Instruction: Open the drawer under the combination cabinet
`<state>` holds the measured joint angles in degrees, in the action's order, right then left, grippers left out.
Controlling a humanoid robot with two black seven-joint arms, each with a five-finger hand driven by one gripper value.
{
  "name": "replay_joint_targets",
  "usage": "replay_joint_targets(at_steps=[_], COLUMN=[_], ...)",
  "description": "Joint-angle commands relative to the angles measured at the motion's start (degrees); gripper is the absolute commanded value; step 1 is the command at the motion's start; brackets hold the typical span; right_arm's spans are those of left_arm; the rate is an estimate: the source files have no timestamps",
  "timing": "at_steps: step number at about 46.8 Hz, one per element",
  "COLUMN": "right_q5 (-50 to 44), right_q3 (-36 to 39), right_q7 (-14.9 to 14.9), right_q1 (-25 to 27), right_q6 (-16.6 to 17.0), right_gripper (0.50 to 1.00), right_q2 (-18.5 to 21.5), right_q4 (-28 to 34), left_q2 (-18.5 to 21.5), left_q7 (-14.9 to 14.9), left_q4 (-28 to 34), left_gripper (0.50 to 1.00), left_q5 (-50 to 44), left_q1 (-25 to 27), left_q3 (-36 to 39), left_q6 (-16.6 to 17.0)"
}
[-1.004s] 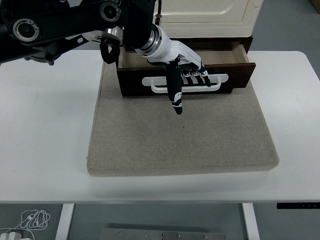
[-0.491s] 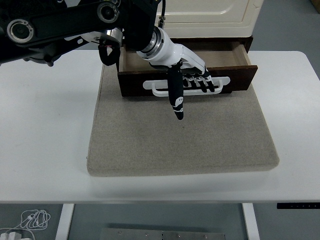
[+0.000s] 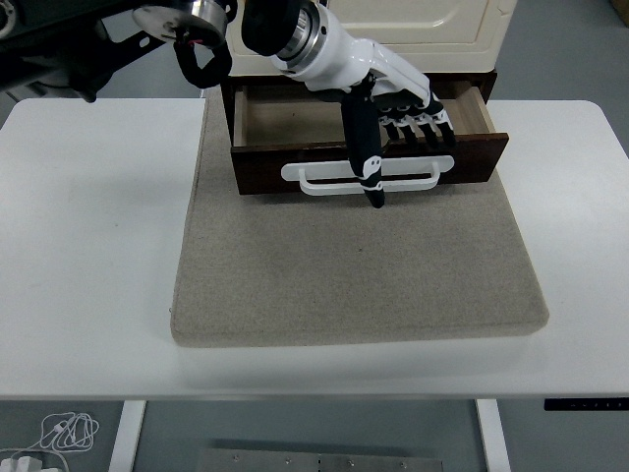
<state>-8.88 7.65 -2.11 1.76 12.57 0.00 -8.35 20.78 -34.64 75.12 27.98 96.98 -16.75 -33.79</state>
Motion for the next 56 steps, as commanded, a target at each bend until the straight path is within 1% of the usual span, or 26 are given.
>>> replay_joint_targets(at_steps=[1, 8, 13, 18, 21, 23, 27, 32, 35, 37, 41, 45, 47, 51, 56], right_q5=[0.00, 0.00, 0.00, 0.00, 0.00, 0.00, 0.00, 0.00, 0.00, 0.00, 0.00, 0.00, 0.00, 0.00, 0.00], right_q3=[0.00, 0.00, 0.00, 0.00, 0.00, 0.00, 0.00, 0.00, 0.00, 0.00, 0.00, 0.00, 0.00, 0.00, 0.00], right_q7=[0.00, 0.00, 0.00, 0.00, 0.00, 0.00, 0.00, 0.00, 0.00, 0.00, 0.00, 0.00, 0.00, 0.00, 0.00], right_q1=[0.00, 0.00, 0.00, 0.00, 0.00, 0.00, 0.00, 0.09, 0.00, 0.00, 0.00, 0.00, 0.00, 0.00, 0.00], right_q6=[0.00, 0.00, 0.00, 0.00, 0.00, 0.00, 0.00, 0.00, 0.00, 0.00, 0.00, 0.00, 0.00, 0.00, 0.00], right_gripper=[0.926, 0.926, 0.926, 0.926, 0.926, 0.926, 0.926, 0.926, 0.926, 0.926, 0.926, 0.926, 0.926, 0.926, 0.926], right_q2=[0.00, 0.00, 0.00, 0.00, 0.00, 0.00, 0.00, 0.00, 0.00, 0.00, 0.00, 0.00, 0.00, 0.00, 0.00], right_q4=[0.00, 0.00, 0.00, 0.00, 0.00, 0.00, 0.00, 0.00, 0.00, 0.00, 0.00, 0.00, 0.00, 0.00, 0.00], left_q2=[0.66, 1.19, 1.28, 1.81, 3.30, 4.44, 6.90, 9.89, 10.42, 10.51, 10.51, 10.25, 9.98, 9.63, 9.37], left_q7=[0.27, 0.97, 2.90, 6.59, 10.19, 13.09, 18.63, 24.69, 27.42, 28.65, 29.89, 30.15, 30.15, 30.15, 30.07], left_q4=[-0.59, -4.01, -7.09, -10.69, -12.71, -13.77, -15.26, -18.25, -19.92, -21.41, -25.10, -28.44, -30.20, -33.37, -37.58], left_gripper=[1.000, 1.000, 1.000, 1.000, 1.000, 1.000, 1.000, 1.000, 1.000, 1.000, 1.000, 1.000, 1.000, 1.000, 1.000], left_q5=[-0.03, 0.05, 0.05, 0.05, 0.05, 0.05, -0.12, -0.73, -1.00, -1.00, -1.09, -1.61, -2.66, -6.96, -14.34], left_q1=[0.57, 0.75, 0.66, 0.49, 0.40, 0.40, 0.31, 0.49, 0.40, 0.40, 0.49, 0.40, 0.14, -0.13, -0.22], left_q3=[-3.37, -12.42, -19.80, -24.90, -27.46, -28.95, -30.71, -31.15, -31.50, -32.12, -33.79, -34.49, -34.49, -34.32, -33.79], left_q6=[-0.13, -0.13, 0.13, 0.57, 1.27, 2.15, 5.83, 11.02, 14.01, 16.03, 20.16, 23.94, 26.40, 31.58, 36.16])
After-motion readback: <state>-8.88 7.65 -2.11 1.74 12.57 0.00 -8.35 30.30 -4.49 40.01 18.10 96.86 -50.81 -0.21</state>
